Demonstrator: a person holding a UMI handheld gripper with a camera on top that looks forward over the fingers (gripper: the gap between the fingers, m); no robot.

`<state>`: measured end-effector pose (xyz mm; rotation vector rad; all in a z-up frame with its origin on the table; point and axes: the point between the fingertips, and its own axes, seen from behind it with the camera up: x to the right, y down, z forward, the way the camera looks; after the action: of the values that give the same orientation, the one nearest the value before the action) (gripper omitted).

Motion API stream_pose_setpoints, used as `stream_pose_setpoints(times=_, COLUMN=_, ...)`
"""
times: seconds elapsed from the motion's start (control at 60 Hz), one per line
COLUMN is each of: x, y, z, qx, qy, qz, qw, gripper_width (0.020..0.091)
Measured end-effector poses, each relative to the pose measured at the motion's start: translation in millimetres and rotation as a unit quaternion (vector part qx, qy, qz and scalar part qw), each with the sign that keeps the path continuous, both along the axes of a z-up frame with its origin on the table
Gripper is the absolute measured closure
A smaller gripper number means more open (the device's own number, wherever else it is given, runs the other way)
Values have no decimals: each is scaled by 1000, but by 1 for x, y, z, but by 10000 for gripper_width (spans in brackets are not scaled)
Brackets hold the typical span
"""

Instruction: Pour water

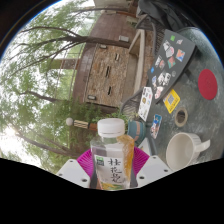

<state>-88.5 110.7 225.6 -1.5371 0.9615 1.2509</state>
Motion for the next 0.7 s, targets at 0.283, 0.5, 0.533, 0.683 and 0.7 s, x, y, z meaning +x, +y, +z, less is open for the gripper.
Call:
stream_pose_setpoints(times=0.283, x=181, y=35, z=47, qx=115, qy=-527, qz=-110, qw=835, gripper_width=633)
stream_pose_setpoints(times=0.5, x=300, y=47, z=-64, qx=64, qy=-663, qz=-128, qw=735, gripper_width=636)
stream_pose_setpoints(times=0.533, x=307, y=49, z=-85, qx=55, qy=-671, qz=-121, qw=729, gripper_width=636)
stream_pose_setpoints(times=0.683, x=316, y=53, z=-144, qx=34, qy=-653, qz=-98, qw=750, gripper_width=634)
stream_pose_setpoints(times=0.7, x=305, y=50, z=-138, qx=27, qy=-654, qz=-97, qw=750, gripper_width=634)
